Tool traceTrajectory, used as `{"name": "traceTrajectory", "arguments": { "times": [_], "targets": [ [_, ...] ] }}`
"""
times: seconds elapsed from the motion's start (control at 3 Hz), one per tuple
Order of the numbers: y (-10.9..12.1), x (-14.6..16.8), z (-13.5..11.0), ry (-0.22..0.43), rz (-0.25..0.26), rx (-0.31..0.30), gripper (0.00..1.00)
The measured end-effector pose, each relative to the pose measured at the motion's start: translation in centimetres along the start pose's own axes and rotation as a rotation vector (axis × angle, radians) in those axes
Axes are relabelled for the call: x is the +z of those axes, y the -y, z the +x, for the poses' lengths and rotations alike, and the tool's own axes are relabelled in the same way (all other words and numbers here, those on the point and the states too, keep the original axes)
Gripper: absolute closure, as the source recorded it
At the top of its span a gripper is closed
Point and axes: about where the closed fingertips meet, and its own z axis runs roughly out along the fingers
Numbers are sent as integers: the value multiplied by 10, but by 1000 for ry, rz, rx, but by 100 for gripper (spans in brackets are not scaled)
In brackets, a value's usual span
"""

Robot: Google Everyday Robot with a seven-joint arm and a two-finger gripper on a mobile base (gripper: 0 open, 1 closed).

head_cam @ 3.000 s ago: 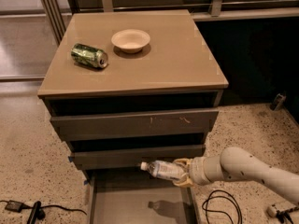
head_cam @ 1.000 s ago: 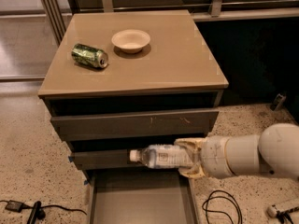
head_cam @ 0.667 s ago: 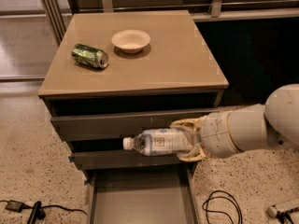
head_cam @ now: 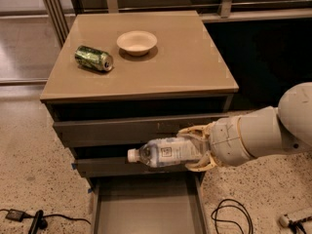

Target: Pick blue plastic bottle from bottom drawer and place on counter

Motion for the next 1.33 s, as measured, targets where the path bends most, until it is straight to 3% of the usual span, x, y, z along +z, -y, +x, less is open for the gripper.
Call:
{"name": "traceTrajectory", "arguments": {
  "times": [0.33,0.67,1.0,1.33],
  "targets": [
    [35,-4,11,-28,13,6,100],
    [114,-13,47,-86,87,83,100],
    [171,-12,63,-45,185,202,100],
    [187,-26,71,9,314,344,100]
  ]
}}
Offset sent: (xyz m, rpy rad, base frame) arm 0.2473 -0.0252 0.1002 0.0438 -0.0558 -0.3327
